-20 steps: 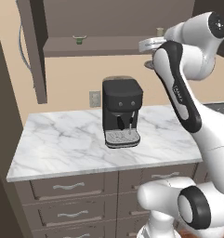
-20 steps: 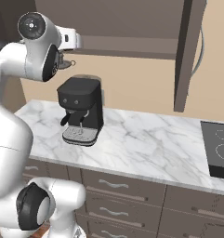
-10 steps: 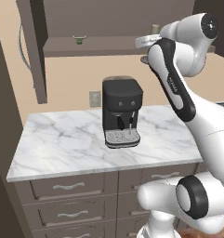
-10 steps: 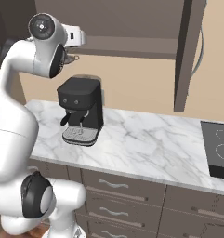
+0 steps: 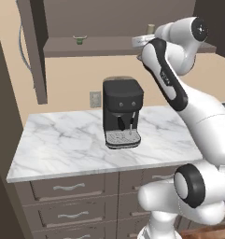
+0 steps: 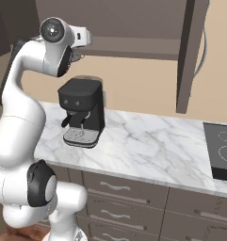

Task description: Pick the candle and candle from the dining table and place them in the open cabinet. Close the cabinet after placing the objects.

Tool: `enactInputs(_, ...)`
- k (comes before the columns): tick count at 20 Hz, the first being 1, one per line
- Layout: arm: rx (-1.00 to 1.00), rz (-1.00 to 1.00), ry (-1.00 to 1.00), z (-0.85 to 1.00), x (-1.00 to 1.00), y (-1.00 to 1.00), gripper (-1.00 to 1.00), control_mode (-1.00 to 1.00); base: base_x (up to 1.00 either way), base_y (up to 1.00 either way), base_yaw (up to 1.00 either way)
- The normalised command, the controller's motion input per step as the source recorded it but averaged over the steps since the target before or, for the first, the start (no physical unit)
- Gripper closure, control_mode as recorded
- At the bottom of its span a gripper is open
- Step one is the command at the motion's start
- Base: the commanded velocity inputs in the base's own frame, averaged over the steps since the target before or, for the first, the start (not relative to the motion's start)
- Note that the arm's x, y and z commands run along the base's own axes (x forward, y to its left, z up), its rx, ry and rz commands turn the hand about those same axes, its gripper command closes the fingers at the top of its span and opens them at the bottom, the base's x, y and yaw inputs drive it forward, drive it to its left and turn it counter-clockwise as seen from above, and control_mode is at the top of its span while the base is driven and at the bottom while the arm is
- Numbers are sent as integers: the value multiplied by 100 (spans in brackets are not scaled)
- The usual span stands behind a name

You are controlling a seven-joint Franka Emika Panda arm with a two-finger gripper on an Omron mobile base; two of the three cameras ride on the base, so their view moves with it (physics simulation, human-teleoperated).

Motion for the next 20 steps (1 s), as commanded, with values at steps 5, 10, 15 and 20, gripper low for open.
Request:
enactInputs(5,0,0,5,5,46,0,100,-100,0,0,0)
enactInputs(10,0,0,6,9,41,0,100,-100,0,0,0)
enactInputs(15,0,0,1,6,34,0,100,-100,0,0,0)
enactInputs(20,-2,0,0,-2,29,3,100,-100,0,0,0)
